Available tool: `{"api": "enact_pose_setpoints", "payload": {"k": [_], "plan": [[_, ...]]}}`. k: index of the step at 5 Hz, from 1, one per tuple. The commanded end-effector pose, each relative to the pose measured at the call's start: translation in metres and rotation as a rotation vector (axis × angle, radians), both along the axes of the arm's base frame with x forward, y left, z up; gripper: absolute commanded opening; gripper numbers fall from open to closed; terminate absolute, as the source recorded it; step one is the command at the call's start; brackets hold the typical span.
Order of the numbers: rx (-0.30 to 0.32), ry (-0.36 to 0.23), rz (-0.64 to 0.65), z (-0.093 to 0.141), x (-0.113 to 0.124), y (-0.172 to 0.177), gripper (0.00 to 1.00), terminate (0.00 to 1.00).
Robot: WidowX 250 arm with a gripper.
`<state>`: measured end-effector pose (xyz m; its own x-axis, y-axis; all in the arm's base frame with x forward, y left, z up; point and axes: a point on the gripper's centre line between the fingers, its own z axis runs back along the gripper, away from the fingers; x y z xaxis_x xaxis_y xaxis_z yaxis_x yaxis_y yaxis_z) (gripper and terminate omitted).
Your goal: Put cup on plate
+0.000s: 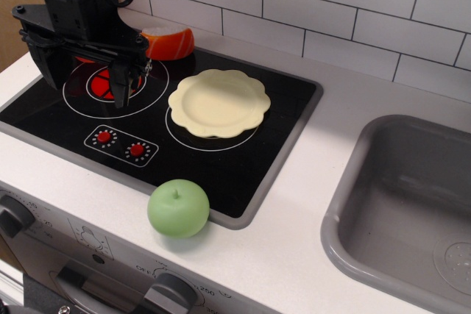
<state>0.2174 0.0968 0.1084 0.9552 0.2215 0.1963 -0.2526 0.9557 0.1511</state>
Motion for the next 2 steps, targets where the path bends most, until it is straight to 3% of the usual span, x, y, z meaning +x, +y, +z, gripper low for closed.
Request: {"api": "enact_pose_setpoints", "payload": {"k": [1, 2], "plan": [[0.0, 0.0, 0.0, 0.0, 0.0, 0.0, 1.0, 0.0], [0.032, -0.041, -0.073, 0.003, 0.002, 0.038, 1.0, 0.0]]}}
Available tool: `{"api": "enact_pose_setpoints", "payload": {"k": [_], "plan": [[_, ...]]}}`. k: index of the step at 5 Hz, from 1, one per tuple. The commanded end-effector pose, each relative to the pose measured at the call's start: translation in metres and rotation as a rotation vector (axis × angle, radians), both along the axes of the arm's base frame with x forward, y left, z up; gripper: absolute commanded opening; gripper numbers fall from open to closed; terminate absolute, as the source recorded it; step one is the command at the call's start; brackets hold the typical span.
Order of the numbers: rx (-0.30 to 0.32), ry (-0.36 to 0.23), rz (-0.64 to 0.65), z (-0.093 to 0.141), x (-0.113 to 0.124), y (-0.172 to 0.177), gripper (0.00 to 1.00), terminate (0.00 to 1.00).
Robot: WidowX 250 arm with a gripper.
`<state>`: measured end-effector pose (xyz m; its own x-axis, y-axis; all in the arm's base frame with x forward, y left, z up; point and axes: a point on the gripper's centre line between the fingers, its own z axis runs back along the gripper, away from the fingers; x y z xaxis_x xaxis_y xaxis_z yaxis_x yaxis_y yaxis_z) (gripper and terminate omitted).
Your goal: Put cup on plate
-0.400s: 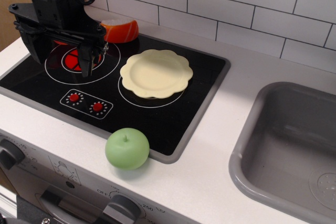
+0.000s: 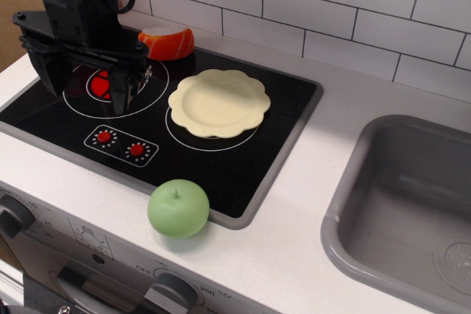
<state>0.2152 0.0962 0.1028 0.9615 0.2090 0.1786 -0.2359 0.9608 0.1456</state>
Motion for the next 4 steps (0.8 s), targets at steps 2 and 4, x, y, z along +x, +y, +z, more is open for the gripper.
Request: {"api": "enact_pose_setpoints", "payload": {"k": [2, 4], "plan": [[0.052, -0.132, -0.188, 0.013, 0.033, 0.105, 1.0, 0.0], [0.143, -0.164, -0.271, 0.005, 0.059, 0.139, 1.0, 0.0]]}}
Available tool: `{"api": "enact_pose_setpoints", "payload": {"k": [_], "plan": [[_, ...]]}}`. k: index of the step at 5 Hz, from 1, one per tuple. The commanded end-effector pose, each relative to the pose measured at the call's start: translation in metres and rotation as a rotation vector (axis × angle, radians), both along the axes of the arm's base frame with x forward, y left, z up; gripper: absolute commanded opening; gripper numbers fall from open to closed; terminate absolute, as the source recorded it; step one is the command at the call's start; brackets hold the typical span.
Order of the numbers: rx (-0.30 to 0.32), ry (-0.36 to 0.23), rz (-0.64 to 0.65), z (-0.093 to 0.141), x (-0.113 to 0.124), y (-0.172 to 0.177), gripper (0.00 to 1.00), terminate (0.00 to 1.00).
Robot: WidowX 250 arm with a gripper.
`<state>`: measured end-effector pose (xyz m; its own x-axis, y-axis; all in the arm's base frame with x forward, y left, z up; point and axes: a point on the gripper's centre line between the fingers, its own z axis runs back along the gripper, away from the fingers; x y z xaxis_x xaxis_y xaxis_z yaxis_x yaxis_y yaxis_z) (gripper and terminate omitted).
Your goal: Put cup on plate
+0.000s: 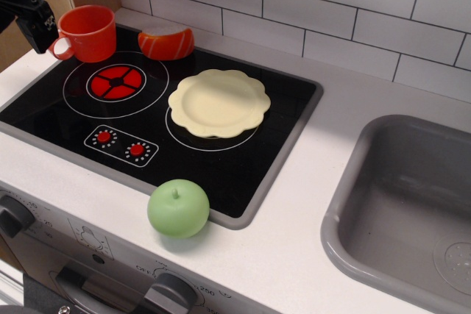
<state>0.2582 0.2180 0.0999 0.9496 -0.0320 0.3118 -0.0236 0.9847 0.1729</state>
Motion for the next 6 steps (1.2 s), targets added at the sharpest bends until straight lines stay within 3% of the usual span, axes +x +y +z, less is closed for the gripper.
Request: {"api": "enact_pose_setpoints", "payload": {"k": [1, 2, 5, 6], "plan": [[0.087, -0.004, -0.047, 0.002, 0.023, 0.017, 1.0, 0.0], [0.058, 0.022, -0.075, -0.004, 0.024, 0.008, 1.0, 0.0], [0.053, 0.051, -0.065, -0.022, 0.031, -0.002, 1.0, 0.0], [0.049, 0.038, -0.043, -0.021, 0.029, -0.007, 0.0, 0.0]]}}
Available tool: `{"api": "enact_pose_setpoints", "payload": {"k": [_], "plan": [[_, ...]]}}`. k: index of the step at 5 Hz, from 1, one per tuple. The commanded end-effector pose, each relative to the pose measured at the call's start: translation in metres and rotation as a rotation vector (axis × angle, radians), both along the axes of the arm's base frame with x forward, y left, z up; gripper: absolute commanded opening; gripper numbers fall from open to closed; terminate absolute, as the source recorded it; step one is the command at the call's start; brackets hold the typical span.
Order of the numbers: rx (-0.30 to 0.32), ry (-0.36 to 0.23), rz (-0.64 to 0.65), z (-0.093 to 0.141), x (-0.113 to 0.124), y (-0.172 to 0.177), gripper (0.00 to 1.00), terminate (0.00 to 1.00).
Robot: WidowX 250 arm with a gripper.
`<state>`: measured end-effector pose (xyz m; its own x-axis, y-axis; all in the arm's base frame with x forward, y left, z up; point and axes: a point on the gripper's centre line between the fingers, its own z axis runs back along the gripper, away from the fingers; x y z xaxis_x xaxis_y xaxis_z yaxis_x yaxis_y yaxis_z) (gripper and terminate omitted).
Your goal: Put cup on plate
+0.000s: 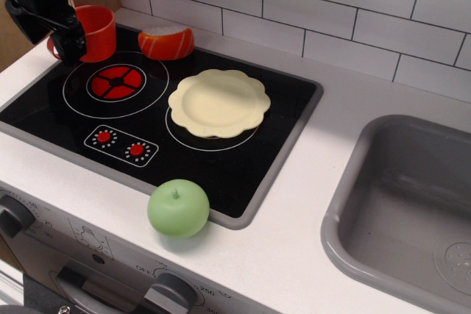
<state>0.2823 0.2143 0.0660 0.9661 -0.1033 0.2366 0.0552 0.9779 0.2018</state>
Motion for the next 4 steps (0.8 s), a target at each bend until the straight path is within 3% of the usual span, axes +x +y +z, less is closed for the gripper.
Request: {"api": "enact_pose_setpoints", "payload": {"k": [1, 3, 4], "plan": [[0.009, -0.039, 0.012, 0.021, 0.002, -0.009, 0.0, 0.0], [0.02, -0.076, 0.035, 0.044, -0.013, -0.024, 0.0, 0.0], [-0.008, -0.073, 0.031, 0.055, -0.02, -0.039, 0.0, 0.0]]}}
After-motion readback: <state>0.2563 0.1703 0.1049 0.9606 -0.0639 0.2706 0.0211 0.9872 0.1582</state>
